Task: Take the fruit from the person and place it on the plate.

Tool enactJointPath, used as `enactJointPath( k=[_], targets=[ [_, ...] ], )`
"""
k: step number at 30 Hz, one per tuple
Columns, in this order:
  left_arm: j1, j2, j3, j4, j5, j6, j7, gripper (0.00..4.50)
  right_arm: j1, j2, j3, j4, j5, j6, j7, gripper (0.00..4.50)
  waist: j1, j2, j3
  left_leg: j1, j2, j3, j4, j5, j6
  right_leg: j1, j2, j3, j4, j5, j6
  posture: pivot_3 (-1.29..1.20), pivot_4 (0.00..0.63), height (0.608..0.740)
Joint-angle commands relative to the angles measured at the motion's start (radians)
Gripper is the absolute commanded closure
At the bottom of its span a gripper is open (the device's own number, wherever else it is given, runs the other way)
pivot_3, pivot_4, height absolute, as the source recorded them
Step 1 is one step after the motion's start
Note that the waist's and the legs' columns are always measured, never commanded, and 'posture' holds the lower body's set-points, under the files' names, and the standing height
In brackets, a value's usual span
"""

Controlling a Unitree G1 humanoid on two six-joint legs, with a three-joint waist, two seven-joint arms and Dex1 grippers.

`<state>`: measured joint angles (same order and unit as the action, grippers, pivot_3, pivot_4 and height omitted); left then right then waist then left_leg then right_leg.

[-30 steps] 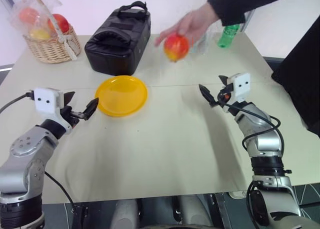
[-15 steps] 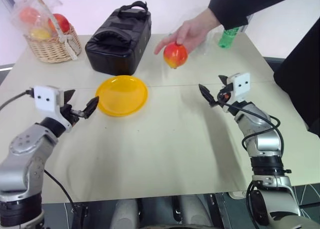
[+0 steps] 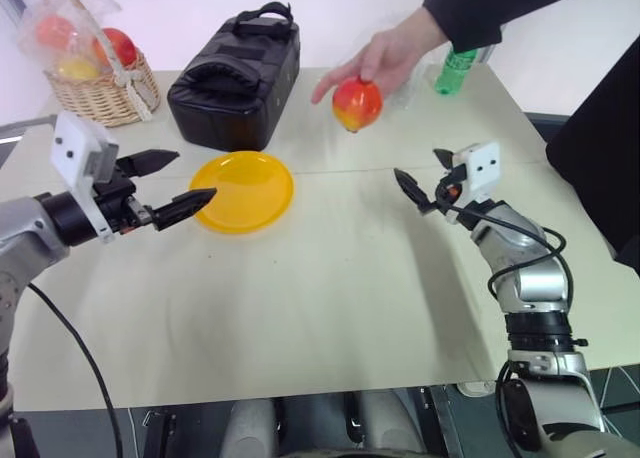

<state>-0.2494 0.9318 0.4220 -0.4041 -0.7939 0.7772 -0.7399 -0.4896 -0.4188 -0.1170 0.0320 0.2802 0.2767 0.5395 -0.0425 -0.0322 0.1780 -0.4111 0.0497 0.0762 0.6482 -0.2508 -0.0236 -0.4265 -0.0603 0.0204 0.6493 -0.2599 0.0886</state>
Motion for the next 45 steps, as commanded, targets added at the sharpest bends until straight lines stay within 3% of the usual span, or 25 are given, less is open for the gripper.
enactJointPath(
  k=[1, 10, 19, 24, 30, 33, 35, 45],
  targets=[
    [-0.015, -0.012, -0.016, -0.002, 0.011, -0.018, 0.003, 0.00, -0.082, 0.008, 0.008, -0.112, 0.047, 0.043, 0.005, 0.03, -0.001, 0.000, 0.000, 0.000, 0.000, 0.000, 0.000, 0.000, 0.000, 0.000, 0.000, 0.000, 0.000, 0.000, 0.000, 0.00, 0.150, 0.740],
    [0.004, -0.048, -0.031, -0.003, 0.041, -0.032, 0.039, 0.00, -0.205, 0.125, 0.006, -0.001, 0.096, 0.058, -0.022, 0.03, 0.002, 0.000, 0.000, 0.000, 0.000, 0.000, 0.000, 0.000, 0.000, 0.000, 0.000, 0.000, 0.000, 0.000, 0.000, 0.00, 0.150, 0.740],
    [0.059, -0.064, 0.008, -0.040, 0.028, -0.021, 0.055, 0.00, -0.306, 0.156, 0.003, 0.154, 0.089, 0.005, -0.015, 0.03, -0.001, 0.000, 0.000, 0.000, 0.000, 0.000, 0.000, 0.000, 0.000, 0.000, 0.000, 0.000, 0.000, 0.000, 0.000, 0.00, 0.150, 0.740],
    [0.078, -0.067, 0.030, -0.051, 0.022, -0.017, 0.064, 0.00, -0.318, 0.158, 0.008, 0.178, 0.078, -0.019, -0.010, 1.40, 0.000, 0.000, 0.000, 0.000, 0.000, 0.000, 0.000, 0.000, 0.000, 0.000, 0.000, 0.000, 0.000, 0.000, 0.000, 0.00, 0.150, 0.740],
    [0.102, -0.063, 0.045, -0.047, 0.033, -0.023, 0.072, 0.00, -0.321, 0.166, 0.031, 0.169, 0.070, -0.012, 0.001, 1.40, -0.001, 0.000, 0.000, 0.000, 0.000, 0.000, 0.000, 0.000, 0.000, 0.000, 0.000, 0.000, 0.000, 0.000, 0.000, 0.00, 0.150, 0.740],
    [0.089, -0.073, 0.048, 0.025, 0.148, -0.094, 0.153, 0.00, -0.312, 0.182, 0.087, 0.142, 0.067, 0.014, 0.038, 1.40, -0.002, 0.000, 0.000, 0.000, 0.000, 0.000, 0.000, 0.000, 0.000, 0.000, 0.000, 0.000, 0.000, 0.000, 0.000, 0.00, 0.150, 0.740],
    [0.076, -0.084, 0.063, 0.096, 0.224, -0.131, 0.227, 0.00, -0.302, 0.230, 0.129, 0.116, 0.074, 0.032, 0.043, 1.40, -0.005, 0.000, 0.000, 0.000, 0.000, 0.000, -0.001, 0.000, 0.000, 0.000, 0.000, 0.000, 0.000, 0.000, 0.000, 0.00, 0.150, 0.740],
    [0.227, -0.094, 0.109, 0.003, 0.186, -0.072, 0.186, 0.00, -0.331, 0.457, 0.319, 0.259, -0.061, -0.060, 0.012, 1.40, -0.001, -0.001, 0.000, -0.001, 0.001, 0.000, -0.001, 0.000, 0.000, -0.002, -0.003, -0.001, 0.000, 0.000, 0.000, 0.00, 0.150, 0.740]
  ],
)
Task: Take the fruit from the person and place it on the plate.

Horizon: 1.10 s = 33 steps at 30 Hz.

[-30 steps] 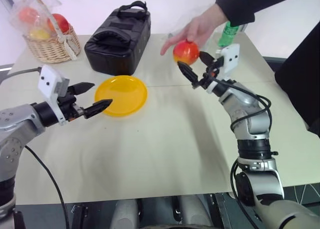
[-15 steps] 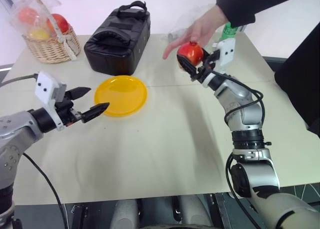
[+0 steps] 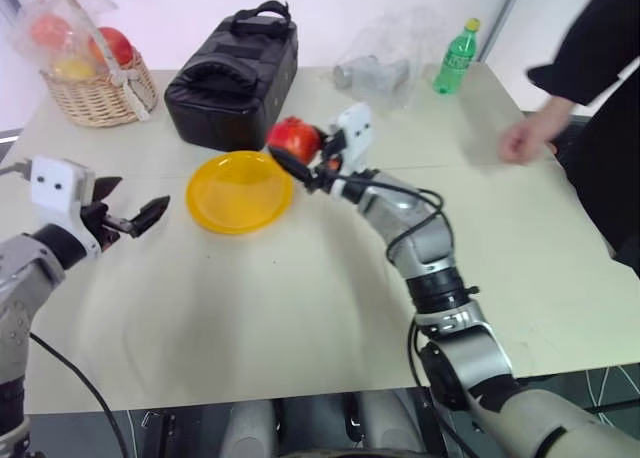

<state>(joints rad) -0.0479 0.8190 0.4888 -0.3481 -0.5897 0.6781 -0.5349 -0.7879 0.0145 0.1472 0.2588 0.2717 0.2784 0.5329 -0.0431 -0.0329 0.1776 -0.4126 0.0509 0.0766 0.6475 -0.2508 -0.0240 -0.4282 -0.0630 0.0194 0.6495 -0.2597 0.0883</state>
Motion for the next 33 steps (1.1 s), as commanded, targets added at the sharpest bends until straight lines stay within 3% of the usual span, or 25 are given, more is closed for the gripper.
enactJointPath(
  k=[1, 6, 14, 15, 16, 22, 28, 33],
  targets=[
    [0.037, 0.022, 0.048, -0.060, -0.023, 0.040, -0.022, 0.00, -0.035, 0.032, 0.076, 0.048, -0.070, -0.076, 0.029, 1.40, 0.000, 0.000, 0.000, 0.000, 0.000, 0.000, 0.000, 0.000, 0.000, 0.000, -0.001, 0.000, 0.000, 0.000, 0.000, 0.00, 0.150, 0.740],
    [0.075, 0.000, 0.067, -0.119, -0.052, 0.094, -0.003, 0.00, -0.047, 0.077, 0.125, 0.169, -0.136, -0.145, 0.033, 1.40, -0.002, 0.000, 0.000, 0.000, 0.000, 0.000, 0.000, 0.000, 0.000, 0.000, -0.001, -0.001, 0.000, 0.000, 0.000, 0.00, 0.150, 0.740],
    [0.047, -0.035, 0.056, -0.150, -0.079, 0.104, 0.030, 0.00, -0.107, 0.127, 0.075, 0.400, -0.164, -0.312, 0.013, 1.40, -0.003, 0.000, 0.000, 0.000, 0.000, 0.000, 0.000, 0.000, 0.000, 0.000, -0.001, -0.001, 0.000, 0.000, 0.000, 0.00, 0.150, 0.740],
    [0.032, -0.042, 0.049, -0.152, -0.089, 0.107, 0.035, 0.00, -0.118, 0.127, 0.068, 0.425, -0.168, -0.330, 0.010, 0.36, -0.002, 0.000, 0.000, 0.000, 0.000, 0.000, 0.000, 0.000, 0.000, 0.000, -0.001, -0.001, 0.000, 0.000, 0.000, 0.00, 0.150, 0.740],
    [0.015, -0.049, 0.038, -0.160, -0.103, 0.114, 0.038, 0.00, -0.126, 0.127, 0.061, 0.428, -0.157, -0.343, 0.029, 0.06, -0.001, -0.001, 0.000, 0.000, 0.000, 0.000, 0.000, 0.000, 0.000, 0.000, -0.001, -0.001, 0.000, 0.000, 0.000, 0.00, 0.150, 0.740],
    [-0.040, -0.067, 0.002, -0.171, -0.132, 0.137, 0.056, 0.00, -0.173, 0.125, 0.018, 0.458, -0.168, -0.360, -0.011, 0.02, -0.005, -0.001, 0.000, 0.000, 0.000, -0.001, 0.000, 0.000, -0.001, 0.000, -0.001, -0.001, 0.000, 0.000, 0.000, 0.00, 0.150, 0.740],
    [-0.048, -0.060, 0.002, -0.160, -0.132, 0.140, 0.048, 0.00, -0.173, 0.093, -0.027, 0.312, -0.135, -0.284, -0.022, 0.02, -0.009, 0.000, 0.000, 0.000, 0.000, -0.001, -0.001, 0.000, -0.001, 0.000, -0.001, -0.001, 0.000, 0.000, 0.000, 0.00, 0.150, 0.740],
    [-0.054, -0.075, 0.014, -0.160, -0.129, 0.125, 0.061, 0.00, -0.116, -0.006, -0.099, 0.087, -0.089, -0.147, -0.039, 0.02, 0.000, -0.001, 0.000, 0.000, 0.001, -0.002, -0.001, 0.000, -0.001, 0.000, -0.002, -0.001, 0.000, 0.000, 0.000, 0.00, 0.150, 0.740]
  ],
)
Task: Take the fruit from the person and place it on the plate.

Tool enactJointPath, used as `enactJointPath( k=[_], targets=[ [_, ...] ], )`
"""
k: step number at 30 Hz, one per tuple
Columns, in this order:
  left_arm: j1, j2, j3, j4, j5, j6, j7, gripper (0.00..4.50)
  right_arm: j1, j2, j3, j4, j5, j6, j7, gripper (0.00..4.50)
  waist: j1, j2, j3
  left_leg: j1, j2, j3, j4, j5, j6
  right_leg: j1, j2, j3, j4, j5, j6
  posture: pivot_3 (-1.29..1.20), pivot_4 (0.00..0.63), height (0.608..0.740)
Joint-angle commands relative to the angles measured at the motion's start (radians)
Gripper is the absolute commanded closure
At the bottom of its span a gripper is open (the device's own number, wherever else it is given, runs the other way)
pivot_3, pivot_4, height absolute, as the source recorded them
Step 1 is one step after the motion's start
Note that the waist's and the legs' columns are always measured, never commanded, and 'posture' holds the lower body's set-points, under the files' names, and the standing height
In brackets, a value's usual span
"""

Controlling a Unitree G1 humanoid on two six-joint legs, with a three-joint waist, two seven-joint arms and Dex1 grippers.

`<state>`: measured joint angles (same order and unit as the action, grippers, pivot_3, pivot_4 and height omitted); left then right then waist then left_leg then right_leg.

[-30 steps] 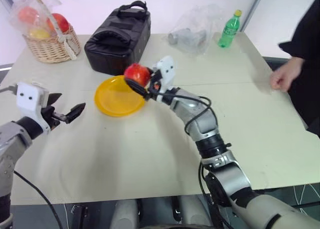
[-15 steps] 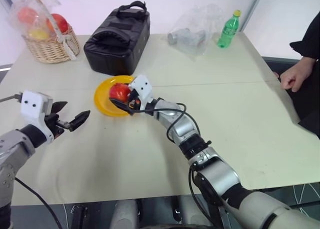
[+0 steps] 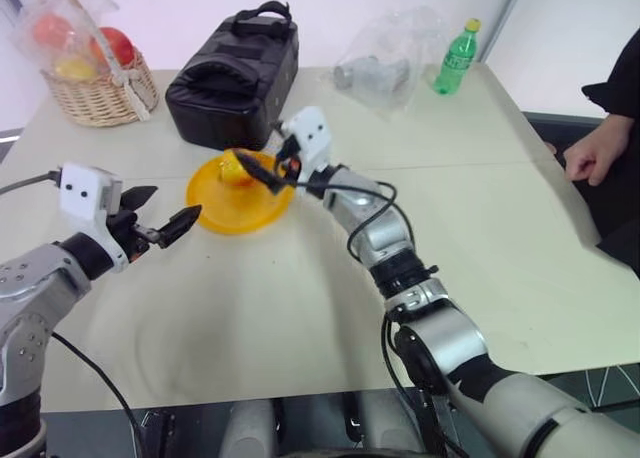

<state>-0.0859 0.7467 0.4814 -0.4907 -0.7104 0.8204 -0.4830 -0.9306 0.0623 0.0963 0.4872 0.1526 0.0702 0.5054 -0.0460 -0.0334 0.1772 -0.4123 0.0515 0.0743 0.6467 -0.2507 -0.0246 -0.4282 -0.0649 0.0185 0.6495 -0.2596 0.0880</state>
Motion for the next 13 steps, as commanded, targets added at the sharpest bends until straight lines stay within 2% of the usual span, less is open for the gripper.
enactJointPath(
  k=[1, 8, 13],
  targets=[
    [-0.022, -0.010, 0.023, -0.018, -0.009, -0.022, 0.018, 0.00, 0.047, -0.085, -0.056, -0.176, 0.027, 0.080, -0.013, 0.02, 0.006, 0.000, 0.000, 0.000, 0.000, 0.000, 0.000, 0.000, 0.000, 0.000, -0.001, 0.000, 0.000, 0.000, 0.000, 0.00, 0.150, 0.740],
    [-0.045, -0.052, 0.016, 0.011, 0.041, -0.093, 0.055, 0.00, 0.201, -0.272, -0.094, -0.281, -0.001, 0.139, -0.009, 0.02, 0.002, 0.000, 0.000, 0.000, -0.002, 0.002, 0.000, 0.000, 0.000, 0.001, 0.000, 0.000, -0.001, 0.000, 0.000, 0.00, 0.150, 0.740],
    [-0.060, -0.089, -0.007, 0.023, 0.064, -0.129, 0.070, 0.00, 0.275, -0.341, -0.155, -0.286, 0.015, 0.118, -0.042, 0.02, 0.000, 0.000, 0.000, 0.000, -0.002, 0.002, 0.000, 0.000, 0.000, 0.001, 0.002, 0.001, -0.001, 0.000, 0.000, 0.00, 0.150, 0.740]
  ],
)
